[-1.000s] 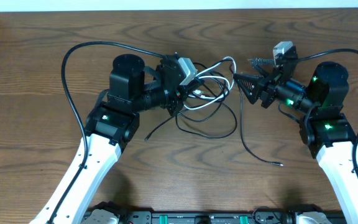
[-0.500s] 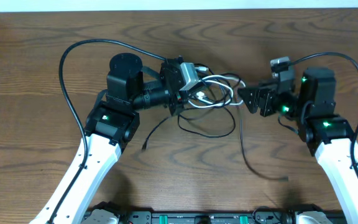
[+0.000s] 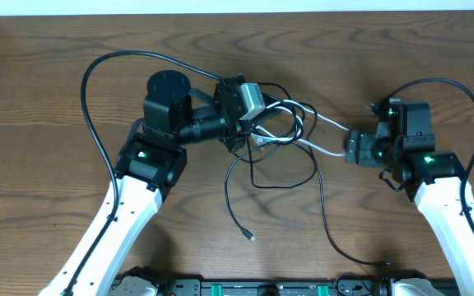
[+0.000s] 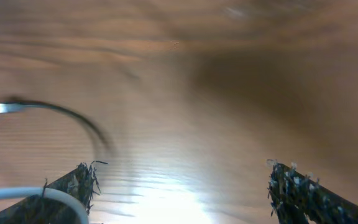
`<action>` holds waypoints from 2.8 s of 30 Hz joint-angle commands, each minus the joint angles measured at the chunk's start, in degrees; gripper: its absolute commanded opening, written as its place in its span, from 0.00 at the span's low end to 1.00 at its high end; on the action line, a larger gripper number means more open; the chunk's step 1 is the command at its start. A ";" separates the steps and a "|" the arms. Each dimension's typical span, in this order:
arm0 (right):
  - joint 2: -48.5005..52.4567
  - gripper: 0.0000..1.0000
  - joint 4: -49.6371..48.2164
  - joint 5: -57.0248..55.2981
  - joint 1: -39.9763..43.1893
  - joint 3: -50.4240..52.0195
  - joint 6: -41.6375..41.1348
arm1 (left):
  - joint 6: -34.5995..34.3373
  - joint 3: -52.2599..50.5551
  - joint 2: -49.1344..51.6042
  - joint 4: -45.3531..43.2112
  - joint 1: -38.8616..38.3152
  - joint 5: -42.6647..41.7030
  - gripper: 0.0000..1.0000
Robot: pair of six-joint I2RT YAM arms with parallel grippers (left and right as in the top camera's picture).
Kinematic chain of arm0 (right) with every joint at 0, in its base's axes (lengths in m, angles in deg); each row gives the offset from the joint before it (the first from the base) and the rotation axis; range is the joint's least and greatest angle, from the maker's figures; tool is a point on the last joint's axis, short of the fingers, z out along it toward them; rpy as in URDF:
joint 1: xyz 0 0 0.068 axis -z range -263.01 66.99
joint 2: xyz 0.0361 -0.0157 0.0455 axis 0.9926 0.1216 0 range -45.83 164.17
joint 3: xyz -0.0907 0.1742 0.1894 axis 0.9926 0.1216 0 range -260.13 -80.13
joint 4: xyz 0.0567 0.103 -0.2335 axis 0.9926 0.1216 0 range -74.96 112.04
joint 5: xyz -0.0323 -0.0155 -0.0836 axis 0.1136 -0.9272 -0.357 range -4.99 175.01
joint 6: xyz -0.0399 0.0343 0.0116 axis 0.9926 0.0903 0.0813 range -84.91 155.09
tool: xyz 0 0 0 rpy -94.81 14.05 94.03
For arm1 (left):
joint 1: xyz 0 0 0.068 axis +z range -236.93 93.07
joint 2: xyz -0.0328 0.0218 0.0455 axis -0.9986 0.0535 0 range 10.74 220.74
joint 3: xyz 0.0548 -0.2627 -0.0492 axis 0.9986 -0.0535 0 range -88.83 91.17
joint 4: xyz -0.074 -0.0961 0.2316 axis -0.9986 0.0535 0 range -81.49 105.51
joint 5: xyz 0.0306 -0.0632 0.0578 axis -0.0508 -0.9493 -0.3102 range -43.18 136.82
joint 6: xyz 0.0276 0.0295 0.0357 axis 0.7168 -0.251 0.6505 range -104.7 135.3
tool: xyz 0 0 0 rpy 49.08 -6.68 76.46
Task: Untangle cables
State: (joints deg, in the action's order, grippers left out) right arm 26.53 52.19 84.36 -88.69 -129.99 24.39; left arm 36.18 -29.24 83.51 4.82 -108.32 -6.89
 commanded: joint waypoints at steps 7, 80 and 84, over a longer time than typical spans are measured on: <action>1.16 0.87 4.92 -18.51 8.87 0.15 -1.33 | -0.17 0.63 -0.98 -1.46 5.27 4.28 0.14; 1.16 0.99 -17.66 50.05 4.07 0.15 10.93 | -3.17 0.63 31.95 17.33 -8.68 42.21 0.66; 1.16 0.99 -17.66 50.05 4.07 0.15 10.93 | -3.15 0.70 30.71 17.33 -9.03 43.15 0.67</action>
State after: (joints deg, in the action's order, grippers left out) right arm 27.58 34.49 134.24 -84.27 -129.95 35.69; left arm 33.32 -29.44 115.33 22.02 -117.13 36.01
